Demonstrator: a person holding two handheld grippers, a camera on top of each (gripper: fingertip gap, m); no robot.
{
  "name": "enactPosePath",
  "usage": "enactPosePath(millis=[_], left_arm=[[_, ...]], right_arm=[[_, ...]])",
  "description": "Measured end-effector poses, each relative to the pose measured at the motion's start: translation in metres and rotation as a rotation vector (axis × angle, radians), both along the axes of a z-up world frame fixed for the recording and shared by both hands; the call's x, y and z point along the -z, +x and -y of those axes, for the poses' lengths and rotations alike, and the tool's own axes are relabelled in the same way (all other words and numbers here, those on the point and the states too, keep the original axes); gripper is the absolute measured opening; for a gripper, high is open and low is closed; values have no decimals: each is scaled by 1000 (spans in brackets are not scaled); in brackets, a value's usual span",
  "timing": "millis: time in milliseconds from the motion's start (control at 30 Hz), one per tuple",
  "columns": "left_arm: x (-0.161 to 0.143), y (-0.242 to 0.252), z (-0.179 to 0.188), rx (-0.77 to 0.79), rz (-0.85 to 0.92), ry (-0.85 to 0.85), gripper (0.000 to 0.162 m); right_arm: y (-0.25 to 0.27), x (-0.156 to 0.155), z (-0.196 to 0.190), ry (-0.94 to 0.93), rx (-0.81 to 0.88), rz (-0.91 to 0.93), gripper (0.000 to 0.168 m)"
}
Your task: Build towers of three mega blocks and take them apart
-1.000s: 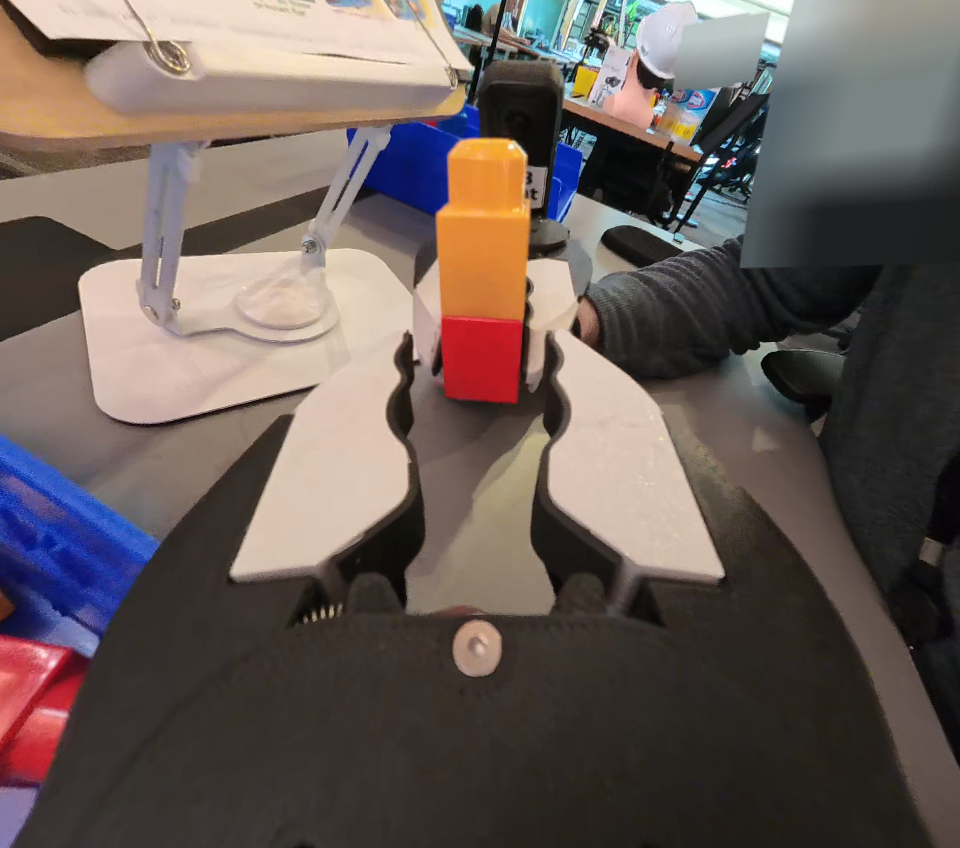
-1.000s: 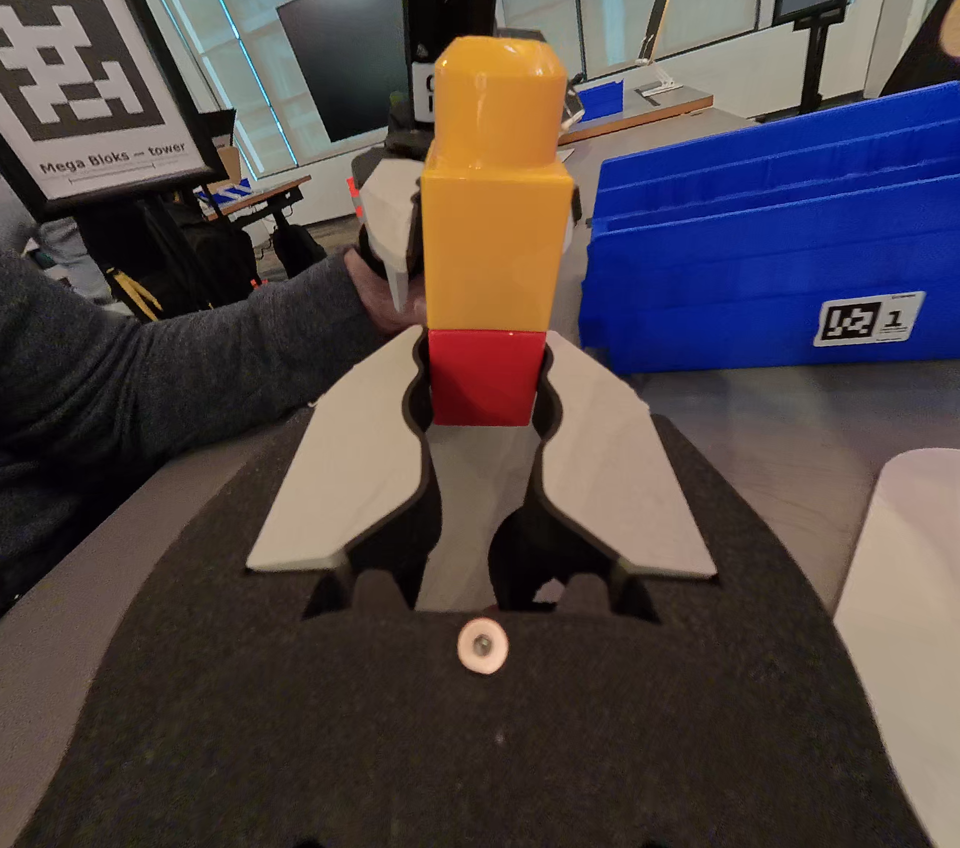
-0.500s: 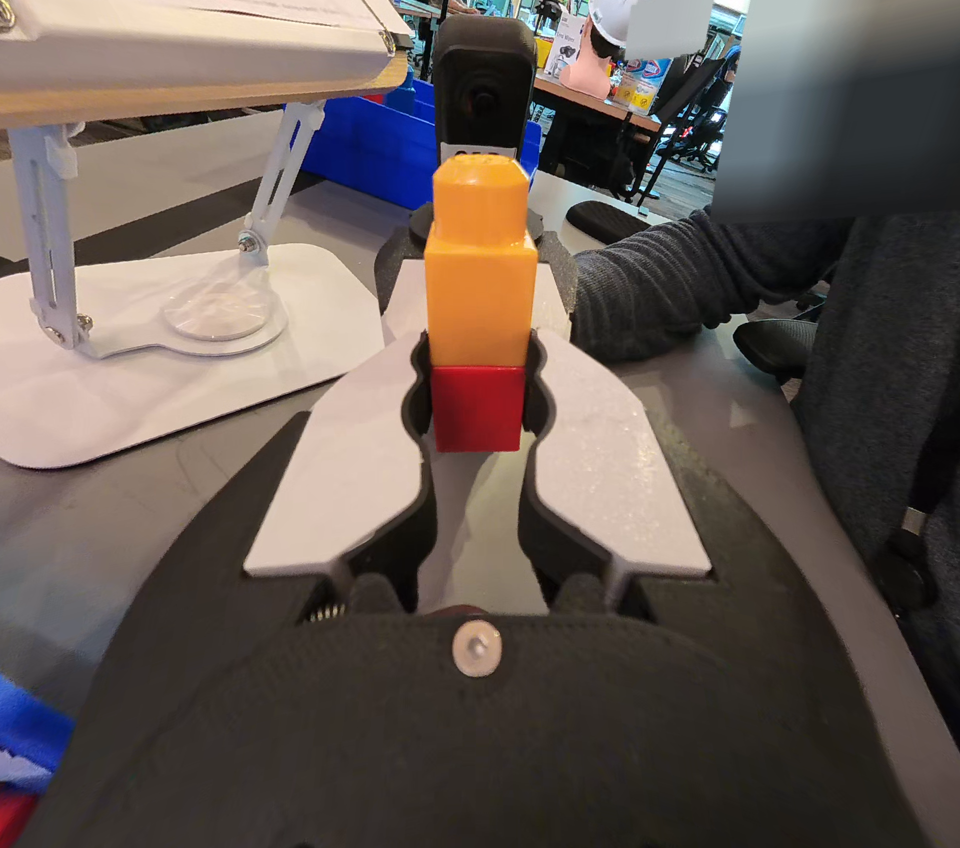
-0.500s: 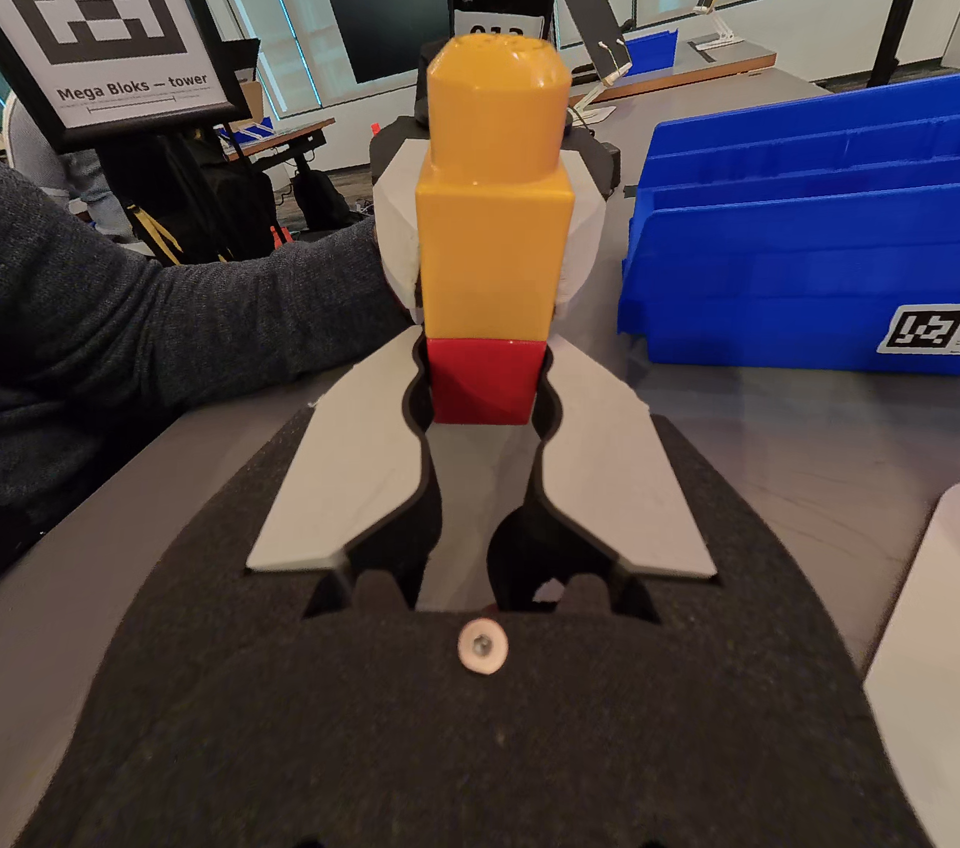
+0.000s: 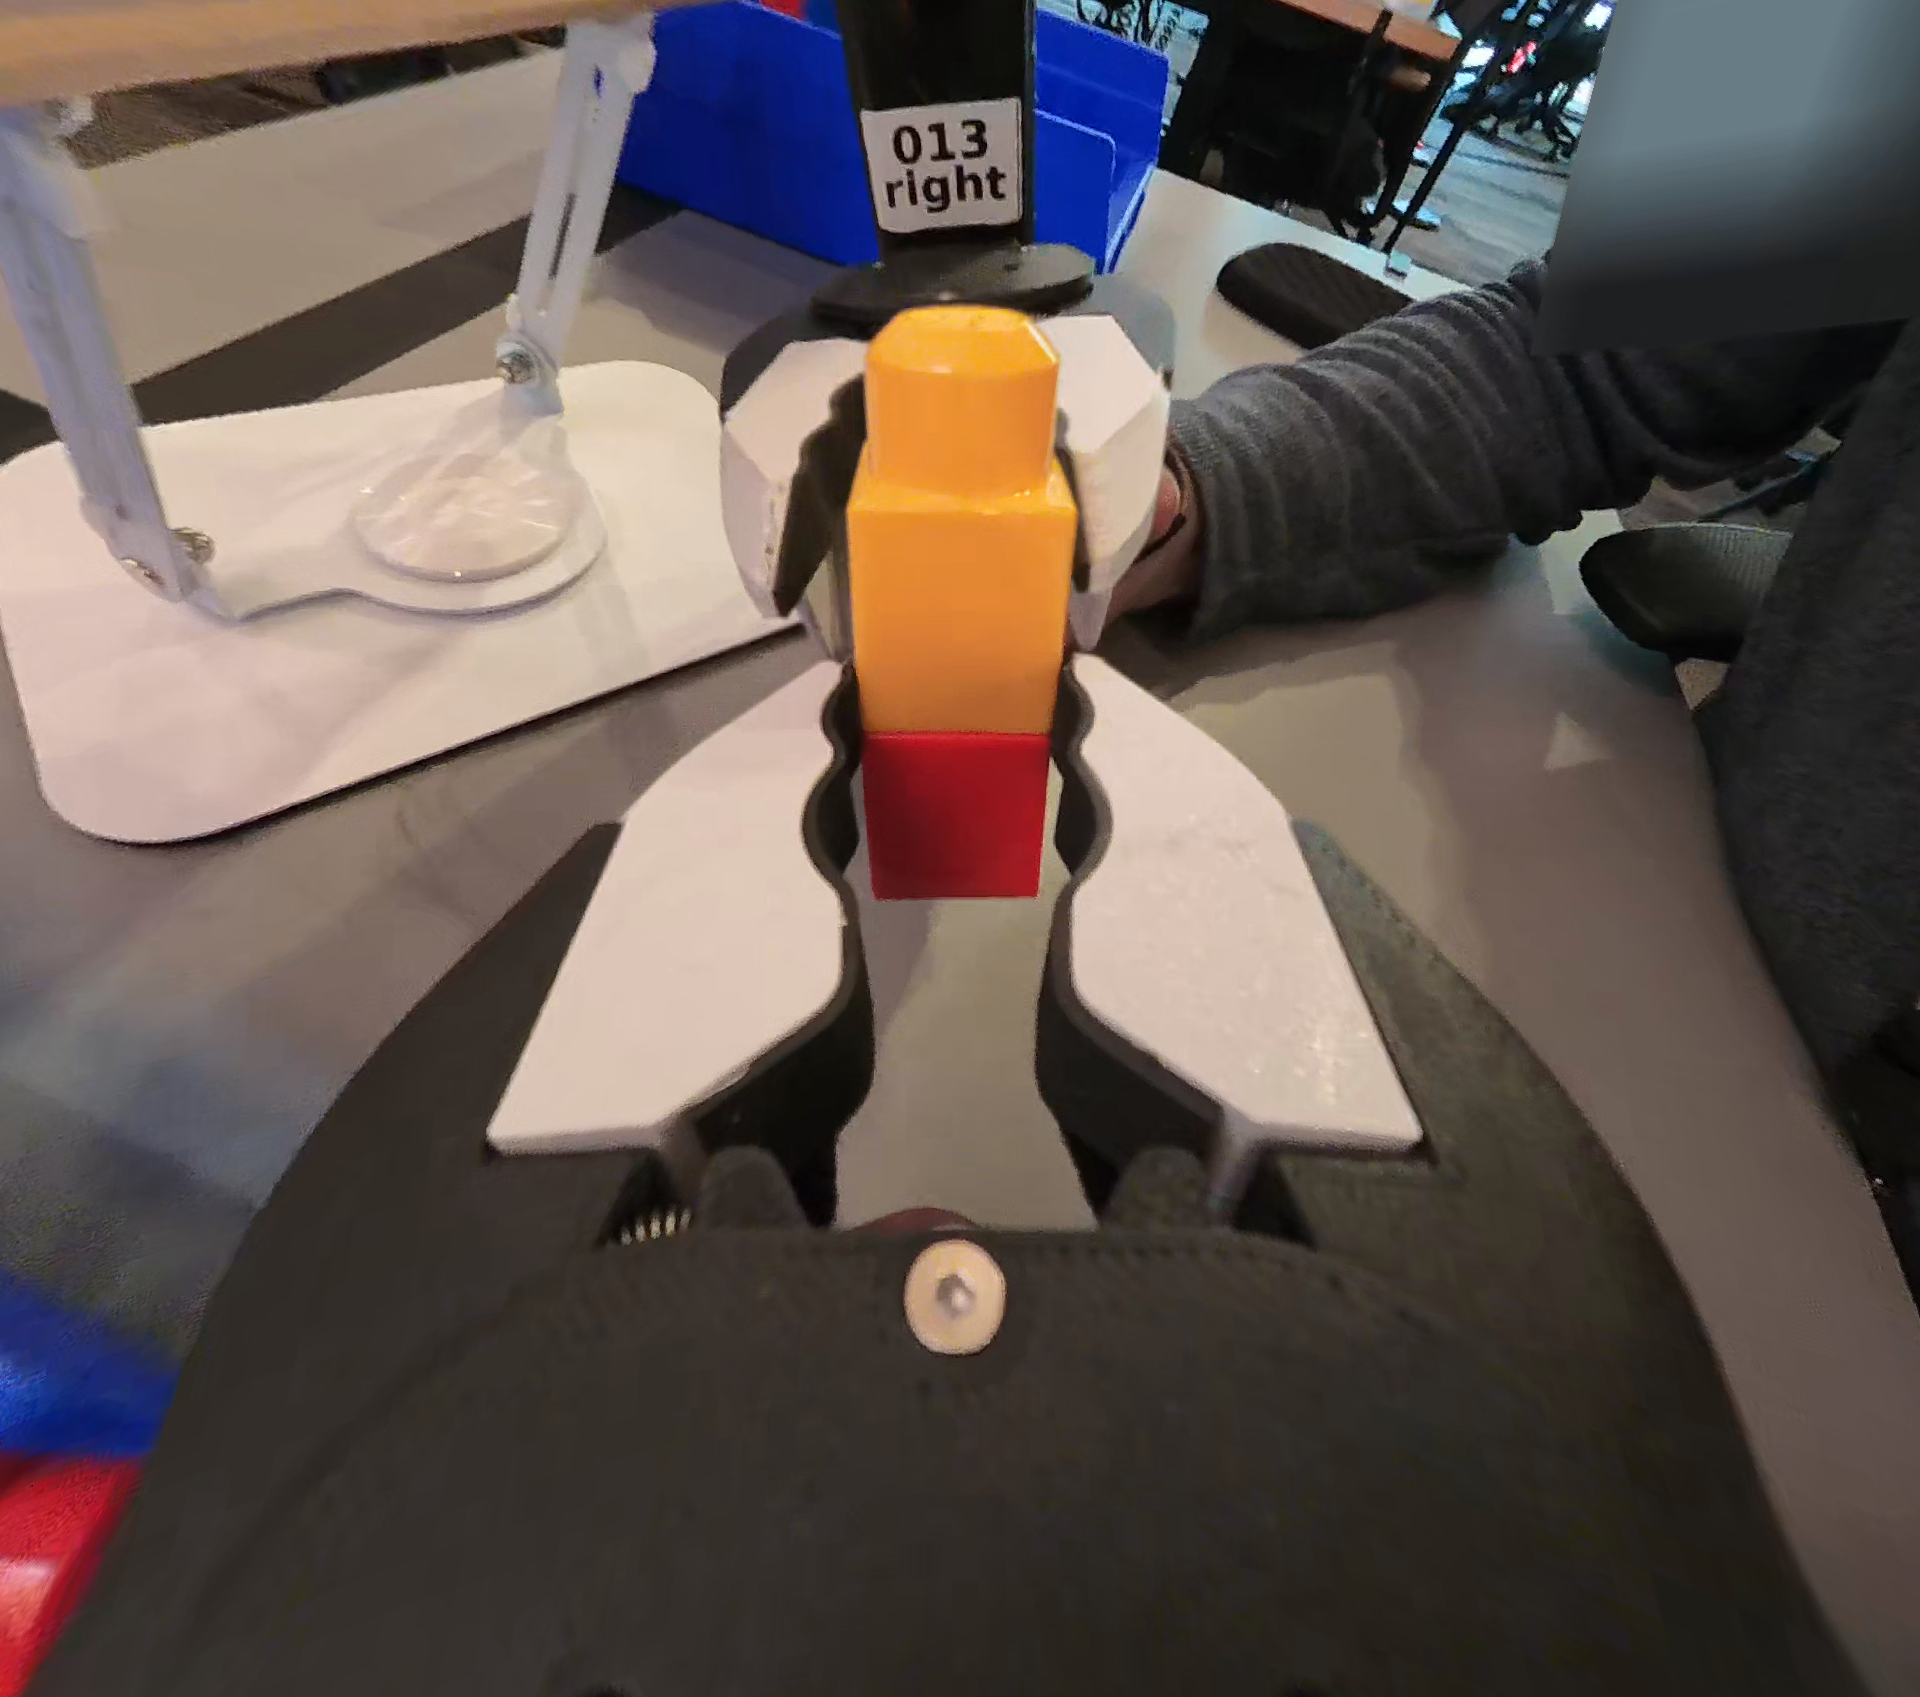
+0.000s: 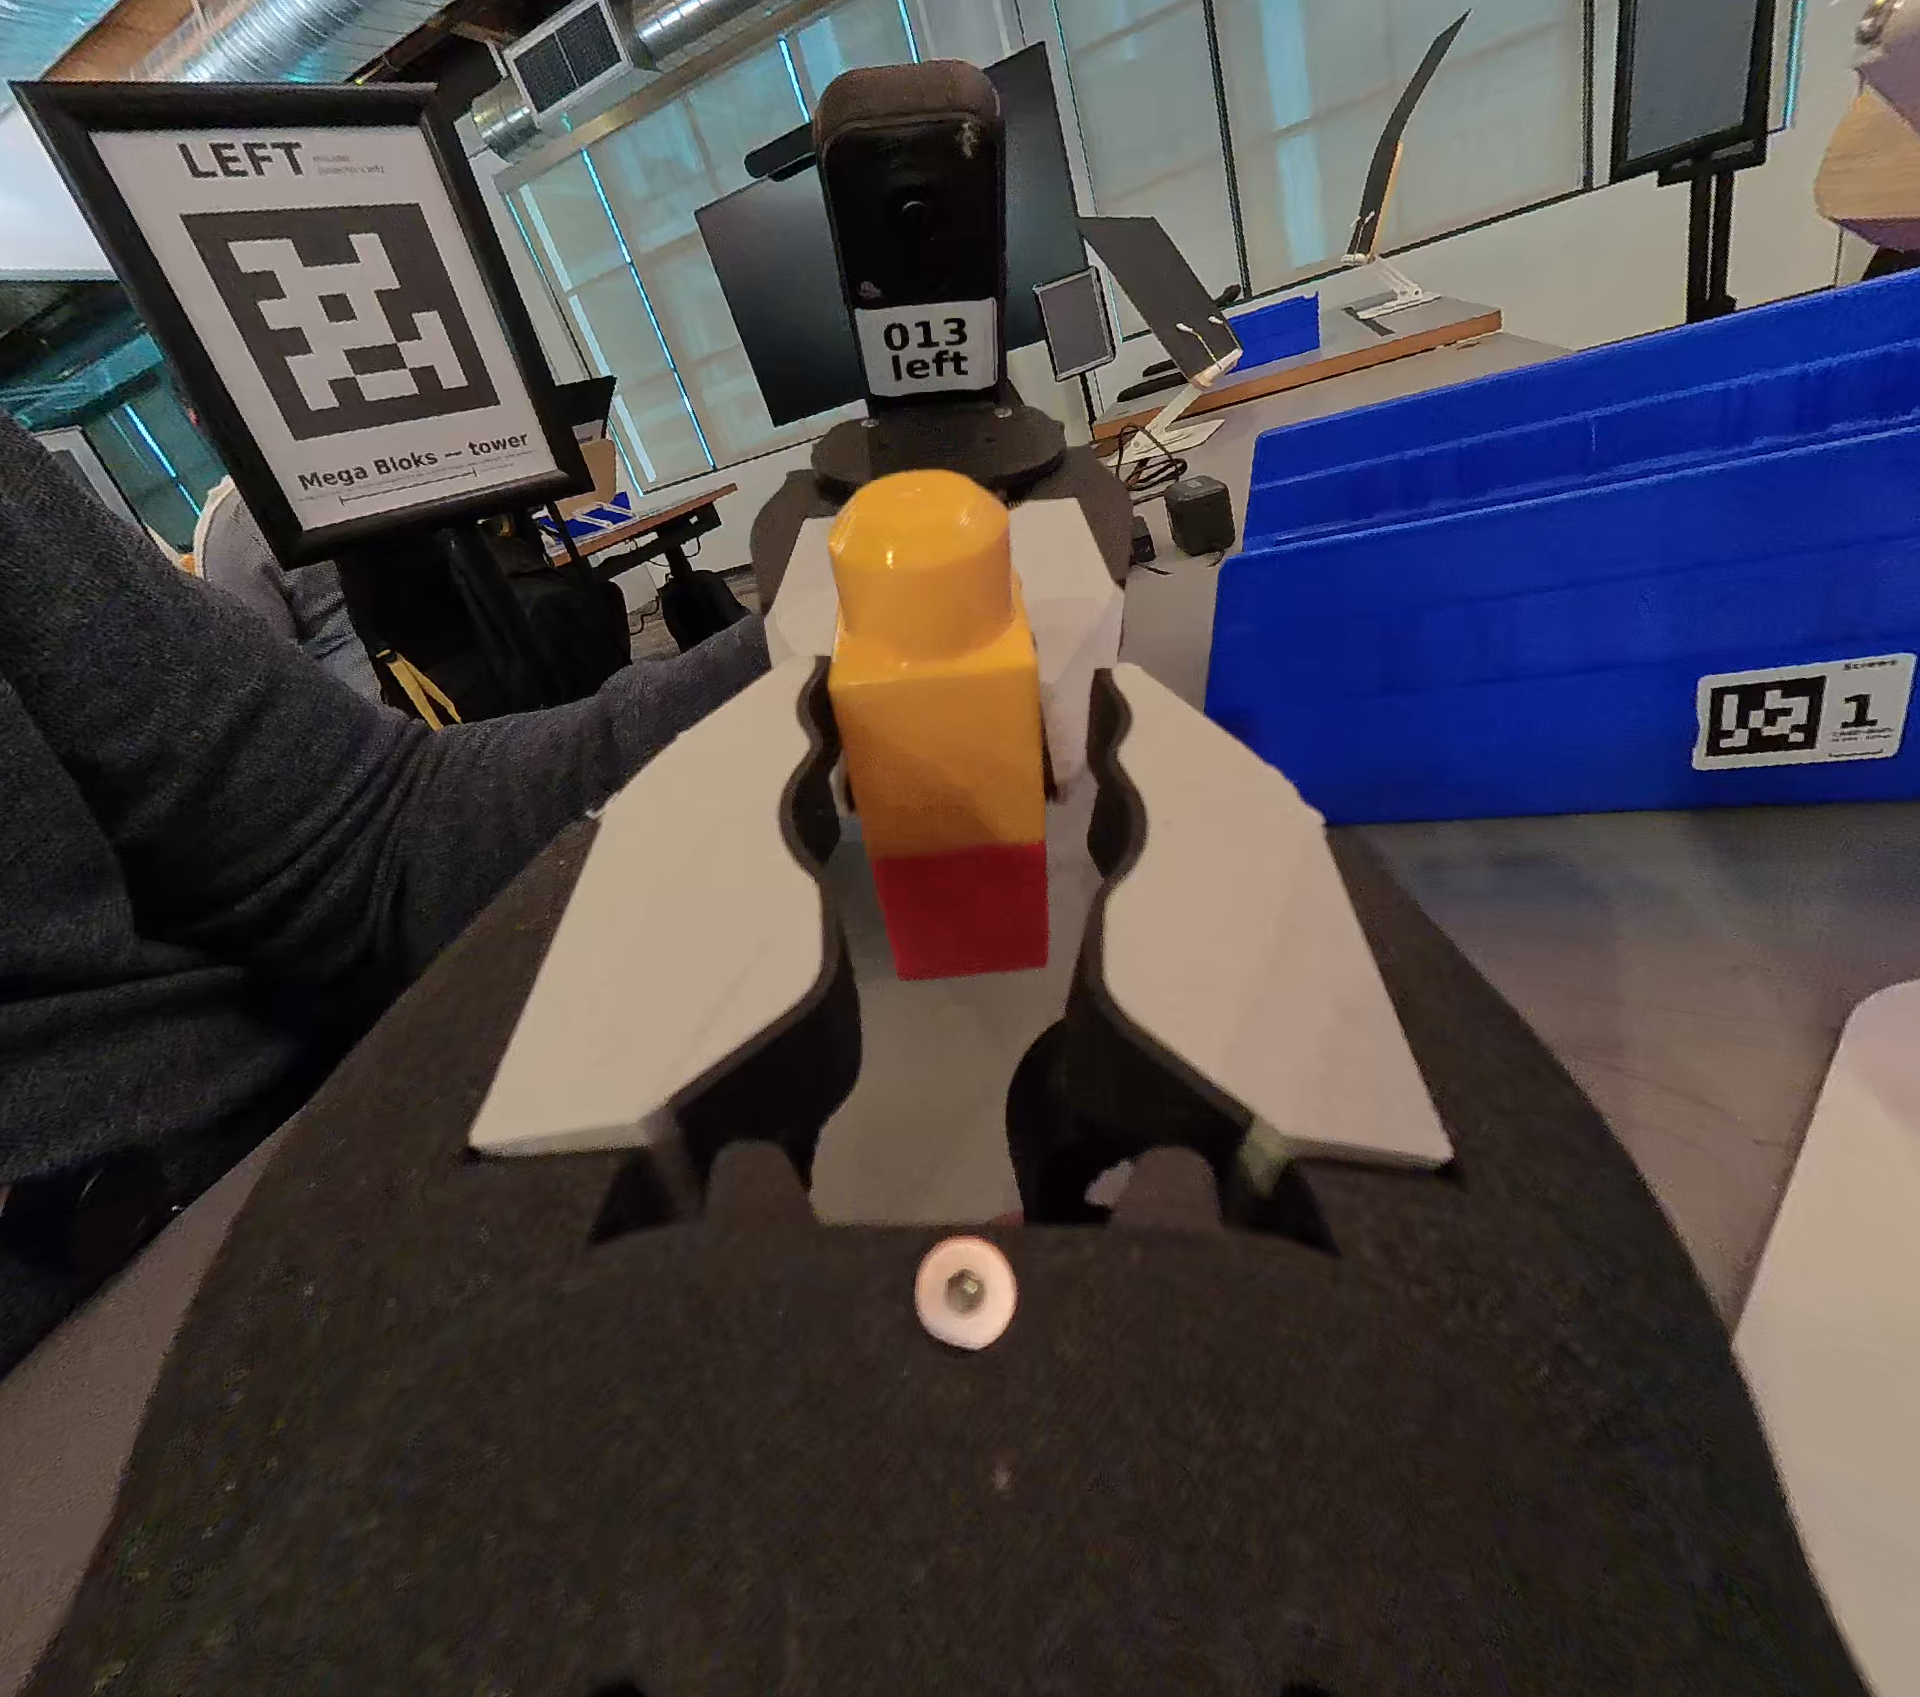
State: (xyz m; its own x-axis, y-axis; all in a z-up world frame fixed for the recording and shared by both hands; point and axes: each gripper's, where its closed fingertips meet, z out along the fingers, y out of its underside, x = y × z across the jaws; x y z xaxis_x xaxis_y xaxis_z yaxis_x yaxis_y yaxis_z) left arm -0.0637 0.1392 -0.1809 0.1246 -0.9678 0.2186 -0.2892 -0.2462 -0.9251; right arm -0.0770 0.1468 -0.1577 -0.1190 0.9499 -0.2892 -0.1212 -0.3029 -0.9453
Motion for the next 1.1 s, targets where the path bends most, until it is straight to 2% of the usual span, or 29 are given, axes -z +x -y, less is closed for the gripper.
enactPosePath(millis=[67,300,433,500,667,800,900,1000,1100], left_arm=[[5,4,-1,-6,-28,-1,34],[7,0,1,-11,-69,-9,34],[-18,-29,-10,-107,-52,58,38],[-32,-56,-33,-241,-65,104,38],[-32,-123,-123,-541,-278,136,37],[-4,-145,-186,-573,-507,145,37],[28,-162,-223,-612,-701,98,40],[53,-176,-242,-633,-844,43,40],[61,-194,-261,-711,-955,106,38]], right_arm=[[-1,0,2,10,-4,3,37],[-1,2,3,10,-8,14,36],[5,-2,-3,-31,-2,-25,36],[5,-2,-3,-34,-7,-27,36],[3,0,0,-20,-16,-9,36],[3,-1,-1,-26,-17,-17,36],[3,-1,0,-22,-21,-15,36],[3,-1,0,-24,-23,-14,36],[3,-1,0,-25,-24,-17,36]])
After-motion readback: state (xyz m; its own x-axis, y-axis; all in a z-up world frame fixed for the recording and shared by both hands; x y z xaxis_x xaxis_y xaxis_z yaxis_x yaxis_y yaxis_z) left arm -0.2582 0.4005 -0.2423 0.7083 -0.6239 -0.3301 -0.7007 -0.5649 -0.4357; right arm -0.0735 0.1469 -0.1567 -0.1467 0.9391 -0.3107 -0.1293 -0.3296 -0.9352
